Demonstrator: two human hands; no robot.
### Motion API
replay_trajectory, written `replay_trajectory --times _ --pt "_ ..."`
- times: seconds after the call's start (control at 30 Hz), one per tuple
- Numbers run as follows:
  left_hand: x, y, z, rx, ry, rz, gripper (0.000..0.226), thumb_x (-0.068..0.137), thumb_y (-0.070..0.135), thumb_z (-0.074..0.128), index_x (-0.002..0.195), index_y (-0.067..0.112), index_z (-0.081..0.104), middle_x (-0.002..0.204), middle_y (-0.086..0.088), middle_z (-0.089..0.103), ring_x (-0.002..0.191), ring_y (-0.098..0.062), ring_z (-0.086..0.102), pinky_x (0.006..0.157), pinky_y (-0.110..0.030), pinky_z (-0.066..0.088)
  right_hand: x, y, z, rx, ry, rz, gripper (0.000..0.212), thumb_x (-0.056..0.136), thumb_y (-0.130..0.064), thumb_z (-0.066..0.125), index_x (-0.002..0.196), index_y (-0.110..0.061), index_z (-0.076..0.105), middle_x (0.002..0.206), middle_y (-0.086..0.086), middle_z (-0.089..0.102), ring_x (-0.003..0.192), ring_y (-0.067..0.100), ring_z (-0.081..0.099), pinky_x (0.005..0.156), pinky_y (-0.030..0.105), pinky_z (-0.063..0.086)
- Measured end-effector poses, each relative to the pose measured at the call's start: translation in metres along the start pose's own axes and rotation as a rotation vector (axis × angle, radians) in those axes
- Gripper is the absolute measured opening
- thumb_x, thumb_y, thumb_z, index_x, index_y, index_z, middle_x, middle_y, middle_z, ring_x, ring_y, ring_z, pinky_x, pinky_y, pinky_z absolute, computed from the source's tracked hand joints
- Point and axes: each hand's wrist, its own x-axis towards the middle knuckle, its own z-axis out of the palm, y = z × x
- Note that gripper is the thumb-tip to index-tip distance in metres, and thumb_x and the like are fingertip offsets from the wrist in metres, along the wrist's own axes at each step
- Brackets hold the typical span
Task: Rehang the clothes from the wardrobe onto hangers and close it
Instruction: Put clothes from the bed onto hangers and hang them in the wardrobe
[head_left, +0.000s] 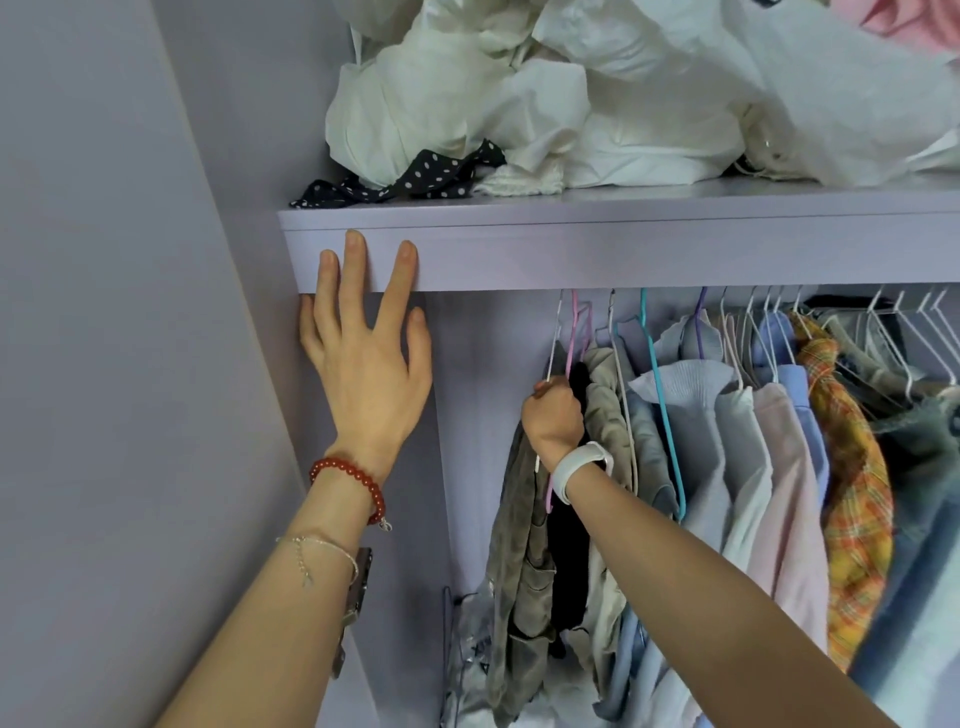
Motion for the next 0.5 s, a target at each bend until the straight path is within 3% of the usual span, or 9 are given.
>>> replay_trajectory --times 0.2,0.3,0.4,0.5 --pt "-0.002 0.003 -0.002 0.008 -0.06 -0.022 0.054 0.09 0.019 0.045 0.143 0.026 0.032 0.154 -0.012 0.017 0.142 -0.032 0.01 0.109 -0.055 0.013 0.005 0.012 -0.021 -0.14 -0.102 -0.101 0.03 0.09 -0.007 0.038 0.117 -0.003 0.051 0.112 0.021 0.06 0.105 0.037 0.055 0.081 0.032 0.041" --pt "-0.004 0.005 -0.001 -0.013 -0.082 -0.052 0.059 0.089 0.02 0.046 0.144 0.027 0.028 0.155 -0.011 0.013 0.142 -0.032 0.006 0.109 -0.057 0.011 -0.008 0.023 -0.025 -0.144 -0.159 -0.162 0.035 0.098 -0.019 0.03 0.125 -0.005 0.048 0.114 0.025 0.057 0.108 0.041 0.051 0.09 0.036 0.039" --pt "-0.016 0.01 0.003 -0.044 -0.087 -0.083 0.062 0.087 0.019 0.047 0.145 0.024 0.026 0.155 -0.013 0.011 0.142 -0.034 0.004 0.109 -0.058 0.012 -0.027 0.036 -0.032 -0.18 -0.157 -0.21 0.036 0.099 -0.022 0.029 0.118 -0.001 0.051 0.109 0.028 0.057 0.106 0.041 0.051 0.088 0.035 0.038" --pt "-0.042 0.017 0.011 -0.106 -0.117 -0.124 0.06 0.087 0.018 0.046 0.144 0.021 0.027 0.154 -0.015 0.011 0.141 -0.035 0.008 0.11 -0.057 0.014 -0.056 0.049 -0.043 -0.146 -0.134 -0.341 0.041 0.098 -0.017 0.035 0.136 -0.002 0.037 0.128 0.022 0.048 0.119 0.033 0.045 0.095 0.03 0.036"
